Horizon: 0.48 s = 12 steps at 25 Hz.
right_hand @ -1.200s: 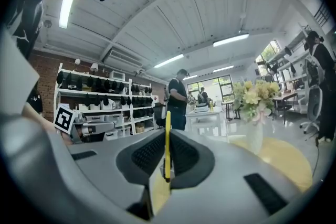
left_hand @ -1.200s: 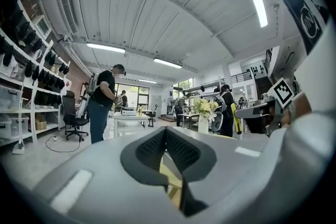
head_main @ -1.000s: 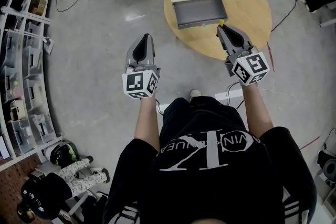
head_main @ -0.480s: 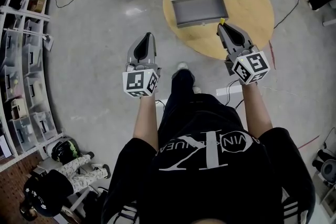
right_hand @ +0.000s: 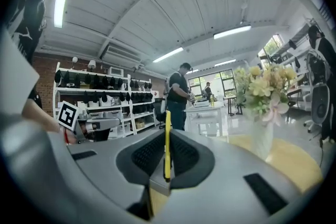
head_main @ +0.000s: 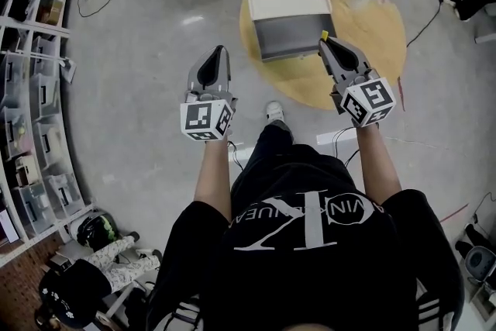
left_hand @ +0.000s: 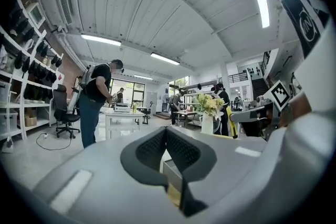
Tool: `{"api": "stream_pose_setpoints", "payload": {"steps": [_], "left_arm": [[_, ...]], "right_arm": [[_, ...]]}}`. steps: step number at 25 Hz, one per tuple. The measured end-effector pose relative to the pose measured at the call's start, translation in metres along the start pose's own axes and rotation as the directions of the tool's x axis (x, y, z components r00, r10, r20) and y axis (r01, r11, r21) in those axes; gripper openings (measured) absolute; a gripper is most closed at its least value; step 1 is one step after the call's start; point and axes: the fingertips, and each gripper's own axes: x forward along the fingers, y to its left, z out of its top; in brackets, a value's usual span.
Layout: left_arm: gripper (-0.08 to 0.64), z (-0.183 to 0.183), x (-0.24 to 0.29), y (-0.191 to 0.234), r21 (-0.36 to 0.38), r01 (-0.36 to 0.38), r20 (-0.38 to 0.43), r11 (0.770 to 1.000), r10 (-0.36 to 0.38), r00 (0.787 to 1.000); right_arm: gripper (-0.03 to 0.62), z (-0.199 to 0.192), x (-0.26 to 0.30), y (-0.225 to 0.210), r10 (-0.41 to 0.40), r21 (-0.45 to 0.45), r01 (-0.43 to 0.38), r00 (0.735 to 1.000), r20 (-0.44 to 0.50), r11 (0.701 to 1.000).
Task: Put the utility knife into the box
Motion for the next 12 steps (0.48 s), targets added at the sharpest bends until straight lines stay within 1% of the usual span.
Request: {"api": "stream_pose_setpoints", "payload": {"steps": [6, 9, 12], "left_arm": [[0.011, -0.005, 0.037, 0.005, 0.005, 0.042, -0.025, 0.999, -0.042, 0.999], [0.011, -0.012, 0.053, 0.009, 0.002, 0.052, -0.042, 0.999, -0.052, 0.998], [0.011, -0.016, 0.07, 0.015, -0.004, 0.061, -0.053, 0.998, -0.062, 0.997]], "right_arm": [[0.032, -0.004, 0.032, -0.016, 0.017, -0.028, -0.018, 0.998, -0.061, 0.999], [0.032, -0.016, 0.049, -0.024, 0.028, -0.05, -0.035, 0.991, -0.128, 0.998], [0.032, -0.034, 0.063, -0.029, 0.039, -0.088, -0.06, 0.973, -0.226, 0.994]]}}
